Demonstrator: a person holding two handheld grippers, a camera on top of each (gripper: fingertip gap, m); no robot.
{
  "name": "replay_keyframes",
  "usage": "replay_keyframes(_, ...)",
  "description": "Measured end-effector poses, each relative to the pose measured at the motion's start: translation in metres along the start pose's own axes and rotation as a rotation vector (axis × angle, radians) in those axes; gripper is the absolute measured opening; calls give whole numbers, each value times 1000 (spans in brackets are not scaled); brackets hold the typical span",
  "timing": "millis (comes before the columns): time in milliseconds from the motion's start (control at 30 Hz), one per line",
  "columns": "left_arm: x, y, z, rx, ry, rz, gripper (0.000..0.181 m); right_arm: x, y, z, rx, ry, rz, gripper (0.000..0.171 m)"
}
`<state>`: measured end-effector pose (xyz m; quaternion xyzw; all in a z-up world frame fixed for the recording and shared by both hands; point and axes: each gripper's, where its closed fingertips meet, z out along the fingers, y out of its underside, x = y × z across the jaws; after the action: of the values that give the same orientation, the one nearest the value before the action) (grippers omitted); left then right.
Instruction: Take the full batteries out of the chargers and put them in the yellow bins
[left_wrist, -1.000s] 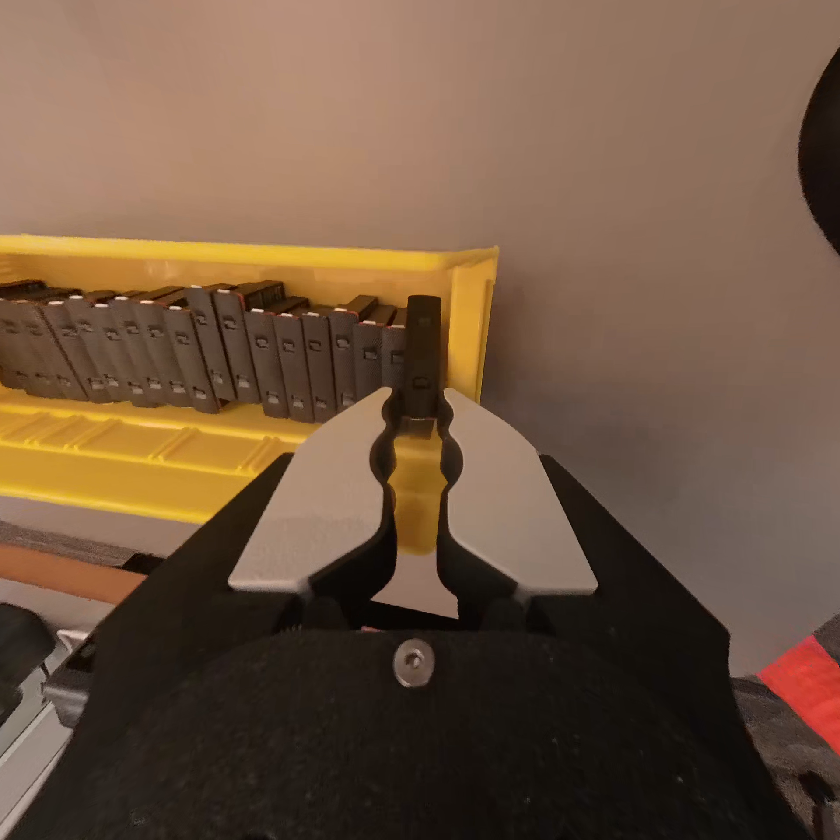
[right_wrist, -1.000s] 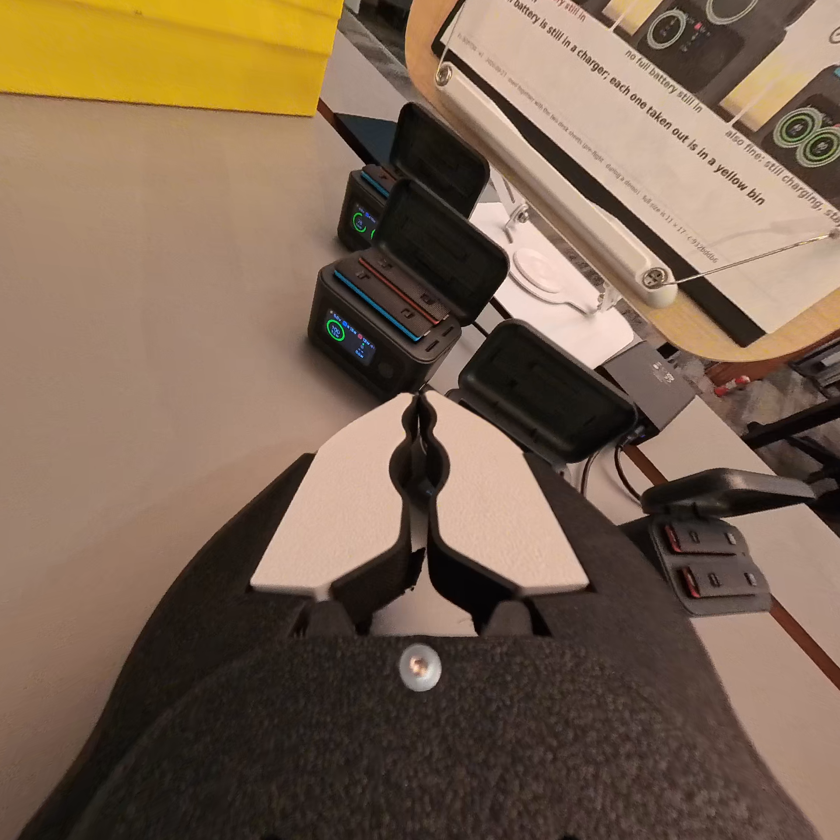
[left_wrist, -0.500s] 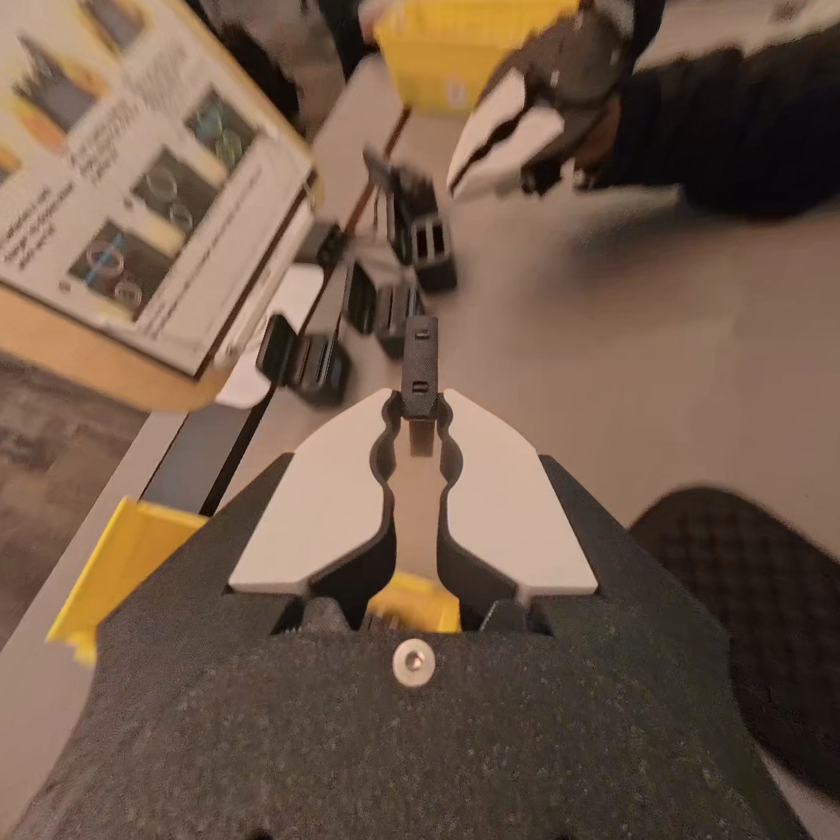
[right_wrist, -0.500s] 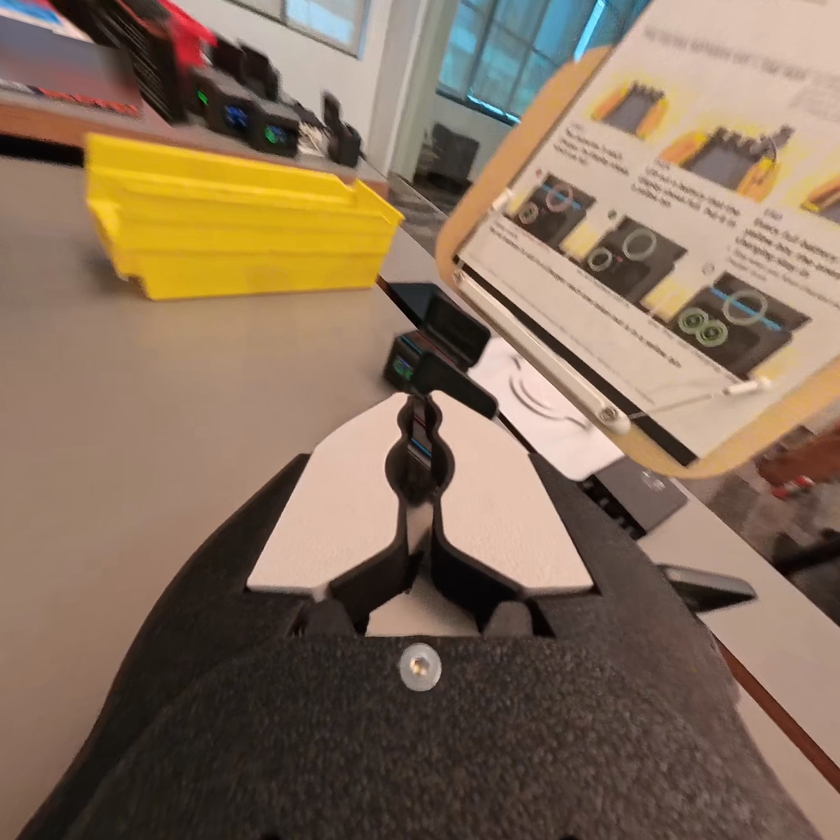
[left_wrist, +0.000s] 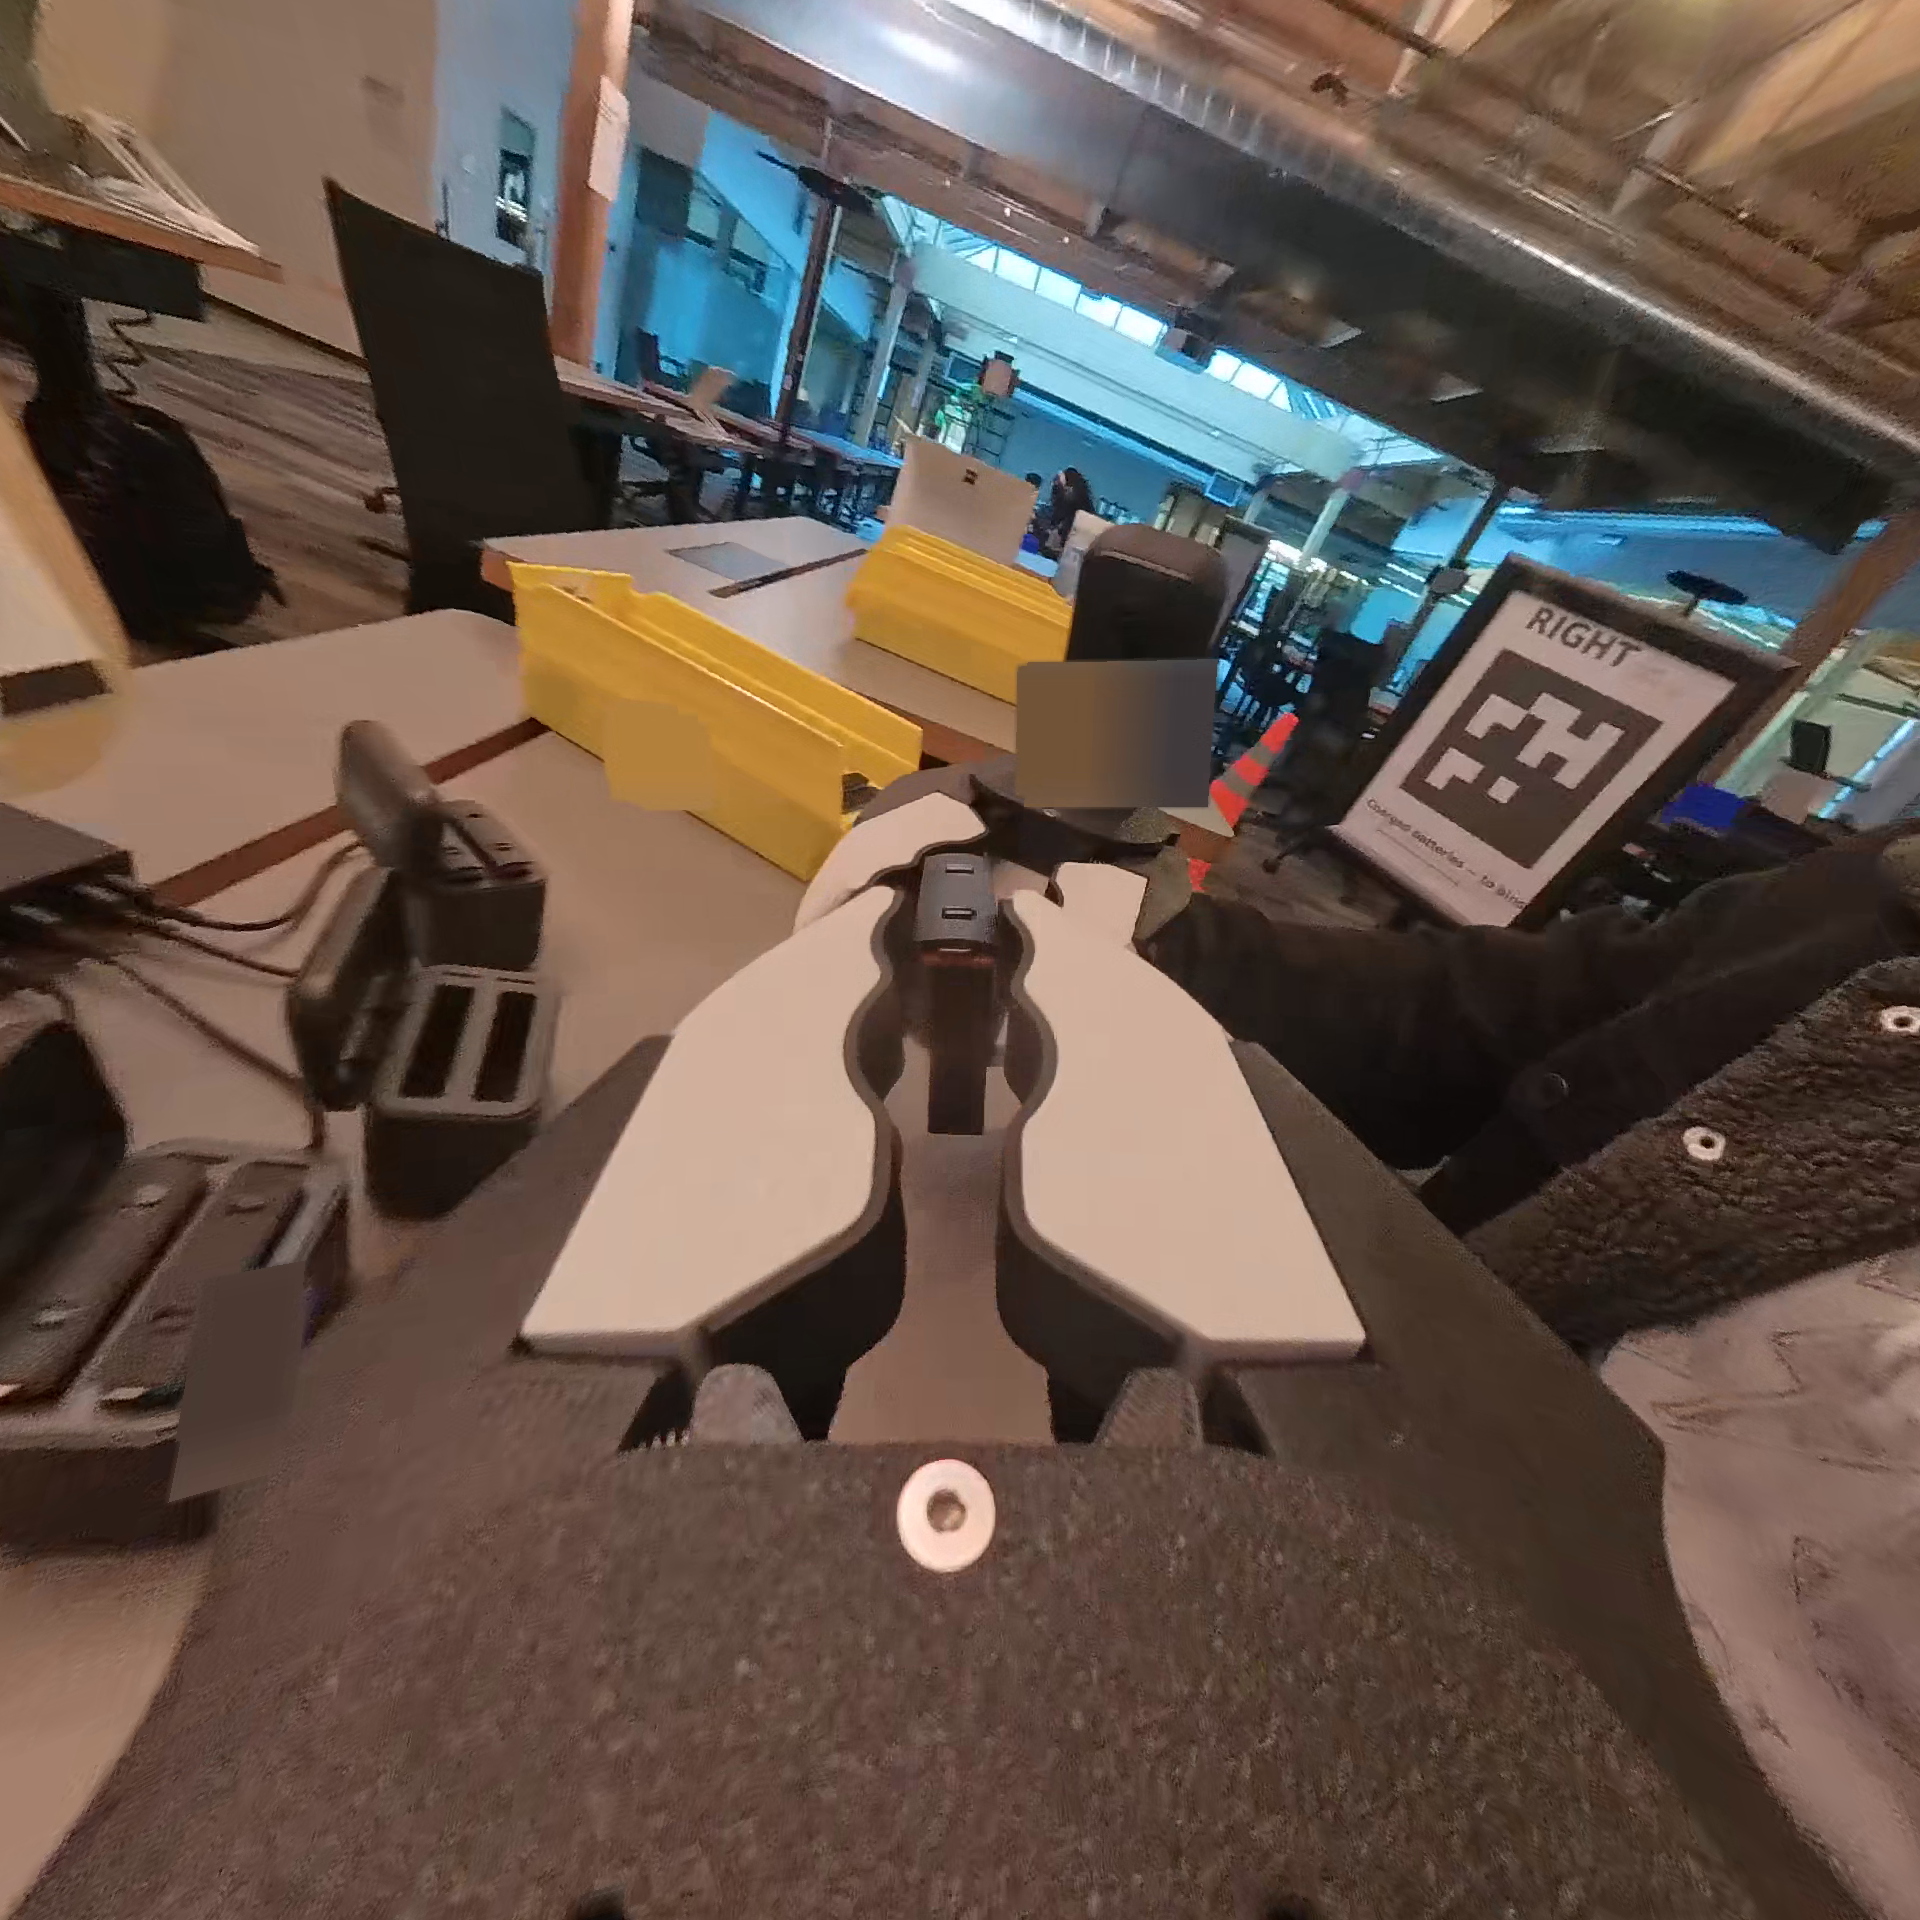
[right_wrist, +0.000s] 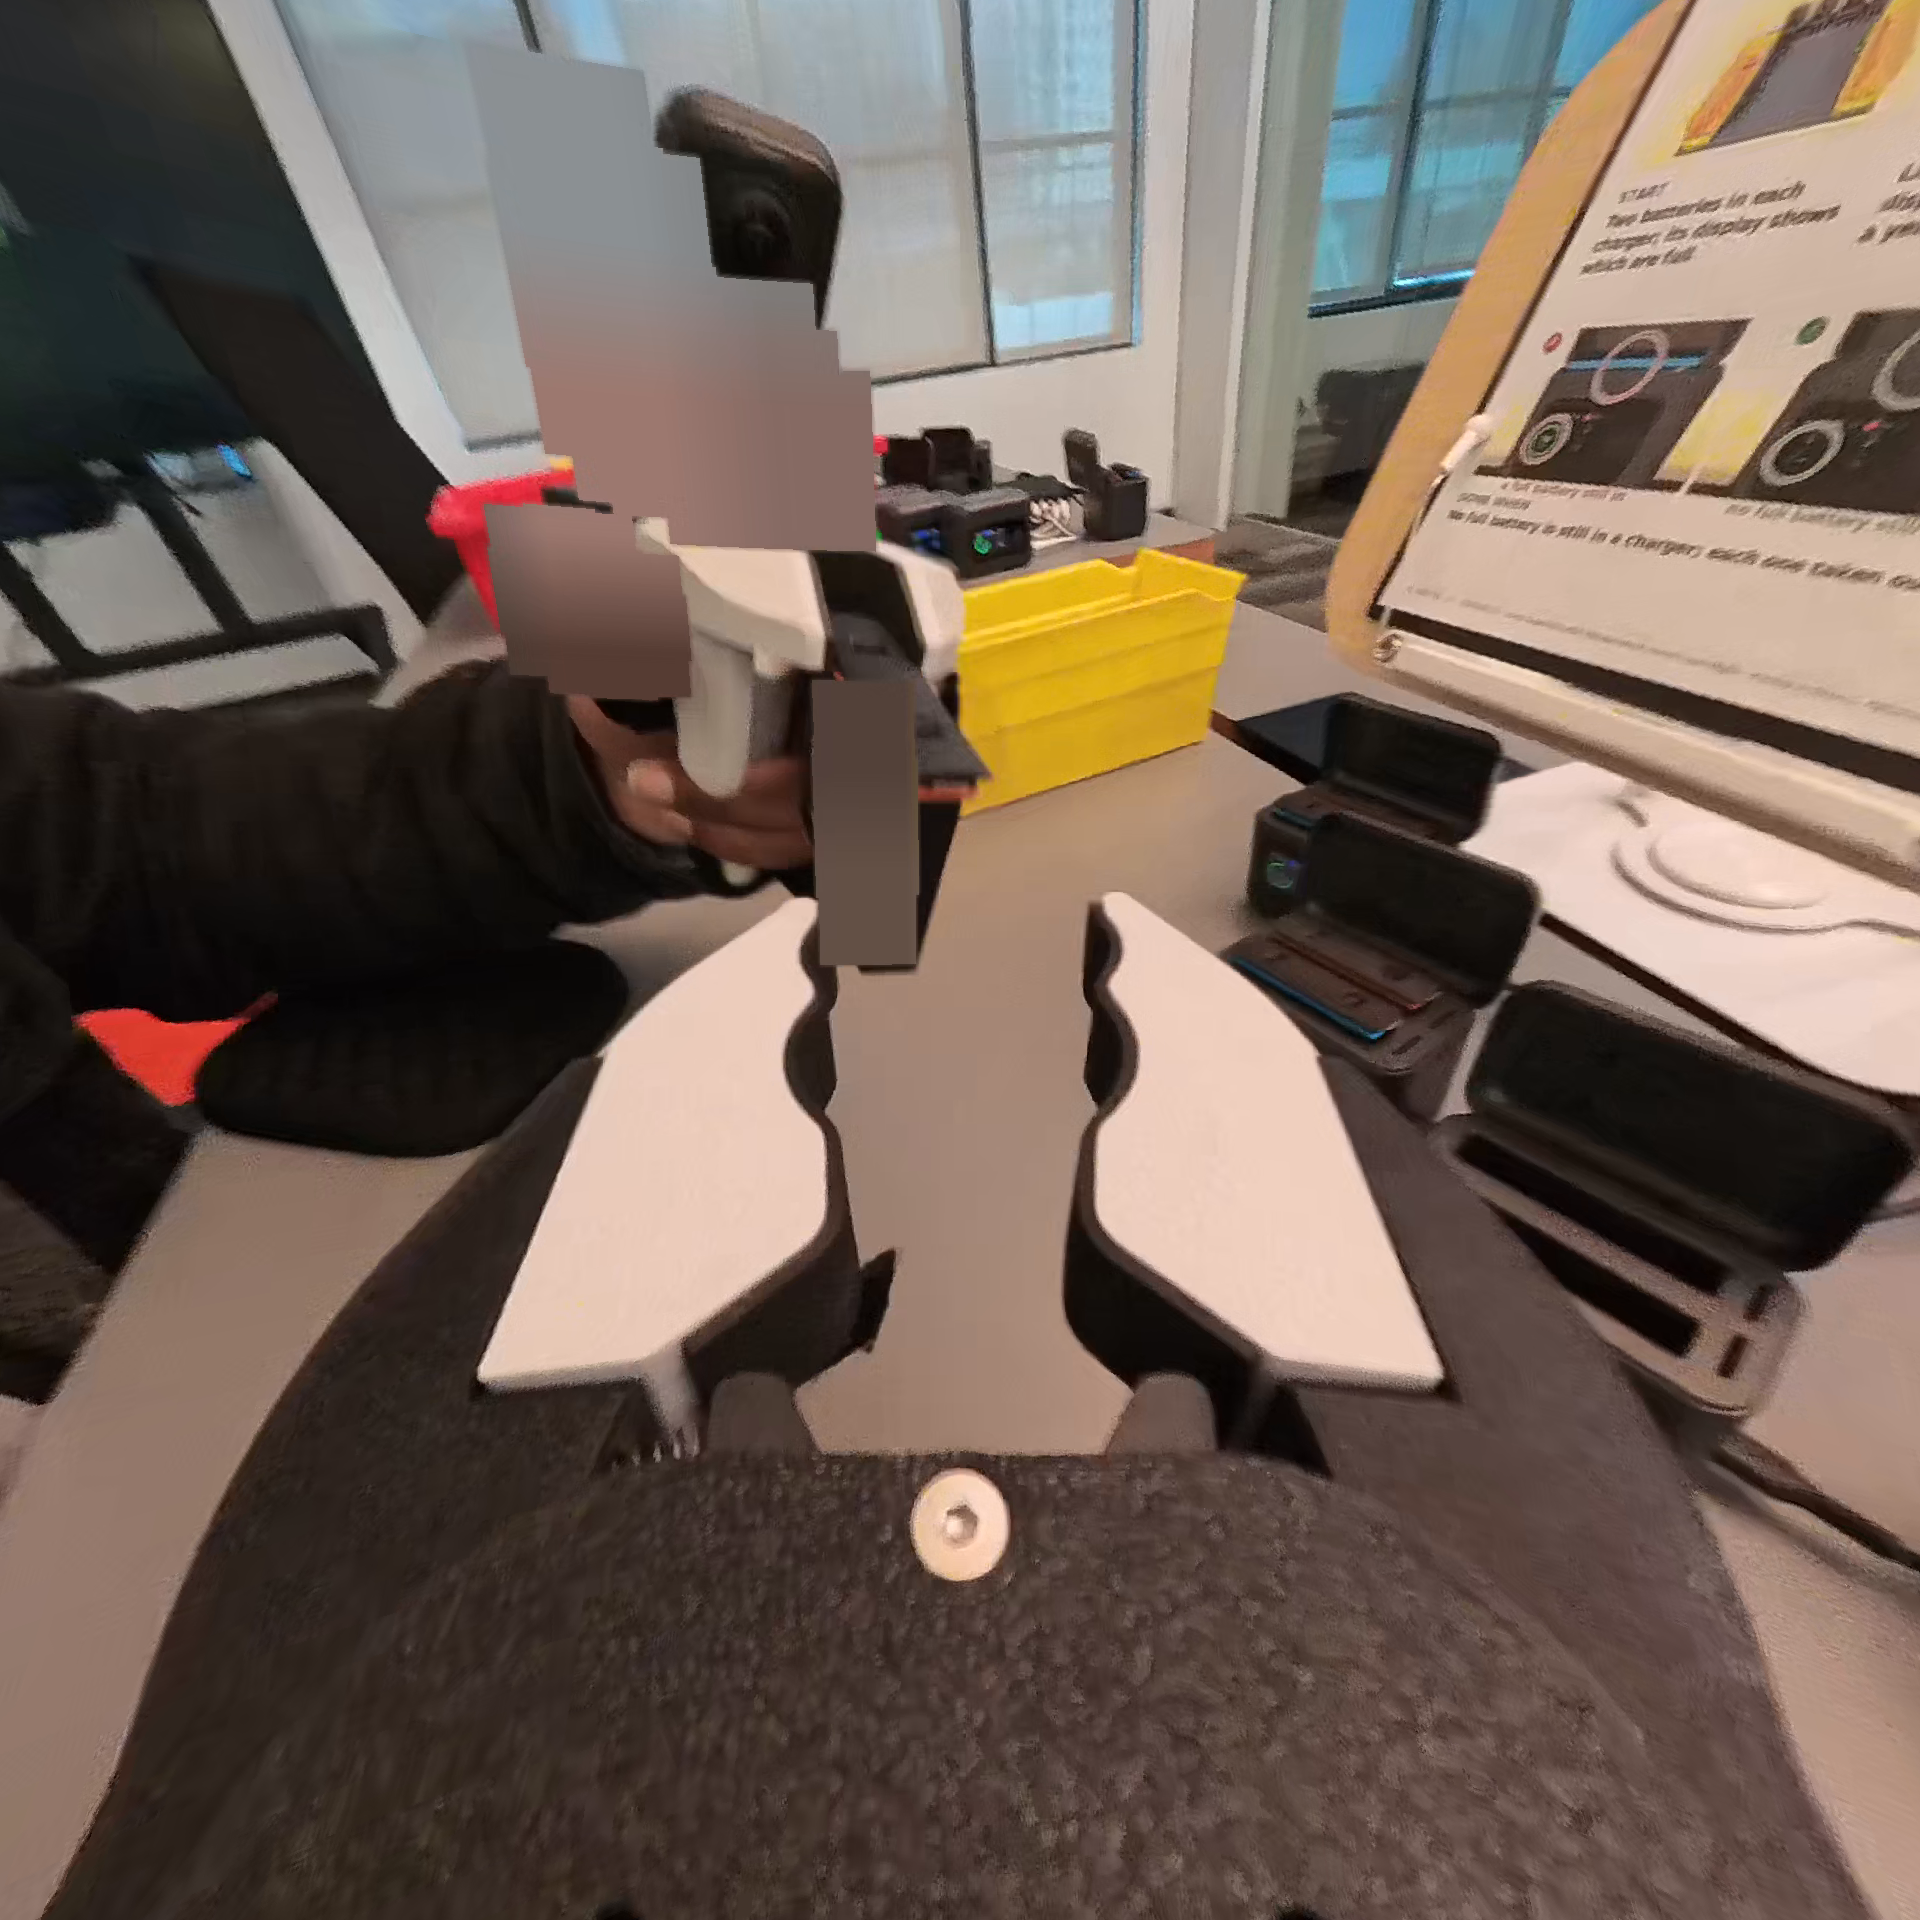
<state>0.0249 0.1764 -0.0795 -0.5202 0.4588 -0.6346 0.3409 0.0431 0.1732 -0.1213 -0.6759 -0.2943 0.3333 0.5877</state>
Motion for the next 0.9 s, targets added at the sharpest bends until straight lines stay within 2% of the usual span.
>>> replay_keyframes(100,5,15,20,-23,30,2,15,-10,2,-13,30,-90,50,15)
replay_keyframes(167,8,25,26,-35,61,-3,15,-16,11,-23,-8,-126,42,11)
replay_keyframes(267,17,56,24,-180,123,51,18,-26,34,-37,-114,-149,-36,10)
replay_keyframes(333,21,80,20,-304,143,111,28,-29,55,-44,-207,-132,-108,10)
replay_keyframes(400,18,97,20,-377,109,195,33,-31,72,-45,-274,-120,-159,10)
replay_keyframes(567,16,134,31,-560,33,371,30,-33,96,-38,-397,-99,-258,10)
replay_keyframes(633,7,145,32,-626,-35,437,17,-35,103,-38,-430,-99,-288,10)
replay_keyframes(767,4,158,31,-703,-53,491,16,-34,112,-39,-476,-89,-344,10)
replay_keyframes(900,3,152,33,-688,-70,496,16,-29,105,-39,-428,-61,-355,12)
